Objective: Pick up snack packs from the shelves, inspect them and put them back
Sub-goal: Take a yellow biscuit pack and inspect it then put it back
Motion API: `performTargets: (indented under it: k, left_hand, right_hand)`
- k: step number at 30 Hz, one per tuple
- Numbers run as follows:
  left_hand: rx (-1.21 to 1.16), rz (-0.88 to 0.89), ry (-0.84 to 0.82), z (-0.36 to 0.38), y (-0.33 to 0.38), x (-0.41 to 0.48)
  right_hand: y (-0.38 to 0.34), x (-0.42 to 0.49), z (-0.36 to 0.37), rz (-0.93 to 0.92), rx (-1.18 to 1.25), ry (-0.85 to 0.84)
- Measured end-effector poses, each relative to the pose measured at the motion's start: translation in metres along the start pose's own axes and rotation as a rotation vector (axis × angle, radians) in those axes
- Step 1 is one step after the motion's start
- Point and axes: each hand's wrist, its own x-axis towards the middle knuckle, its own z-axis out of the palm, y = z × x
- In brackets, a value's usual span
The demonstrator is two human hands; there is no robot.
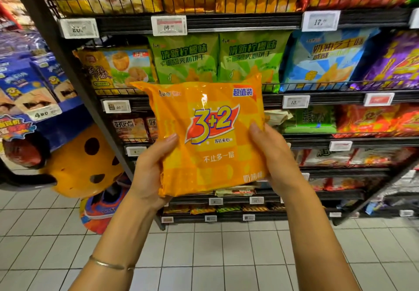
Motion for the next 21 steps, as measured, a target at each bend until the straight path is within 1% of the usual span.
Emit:
performTargets:
  k: [3, 6, 10, 14, 17, 19, 21]
  left_hand:
    - [0.143, -0.008, 0.067, -0.001, 0.005, 0.003]
    - [0.269, 0.005, 0.11, -0.001, 0.002, 0.003]
    - [0.299, 0.09, 0.187, -0.006, -0.006, 0.003]
    - [0.386, 0.2, 0.192, -0.01, -0.004, 0.004]
    - [0.5, 0.208, 0.209, -0.011, -0.001, 0.008]
    - [0.5, 0.169, 0.226, -0.011, -0.001, 0.011]
    - [0.373, 0.09, 0.211, -0.01, -0.002, 0.013]
  right_hand:
    - [-0.001, -0.002, 0.002, -0.044, -0.011, 0.071]
    - [-0.003, -0.004, 0.002, -0.116, -0.039, 0.057]
    - [-0.004, -0.005, 0.004, -0.083, -0.013, -0.024]
    - [-0.005, -0.006, 0.0, -0.066, -0.016, -0.078]
    - [-0.003, -0.004, 0.004, -0.048, 0.011, -0.017]
    - [-0.003, -0.004, 0.004, -0.061, 0.027, -0.012]
    - [-0.008, -0.003, 0.001, -0.06, 0.062, -0.079]
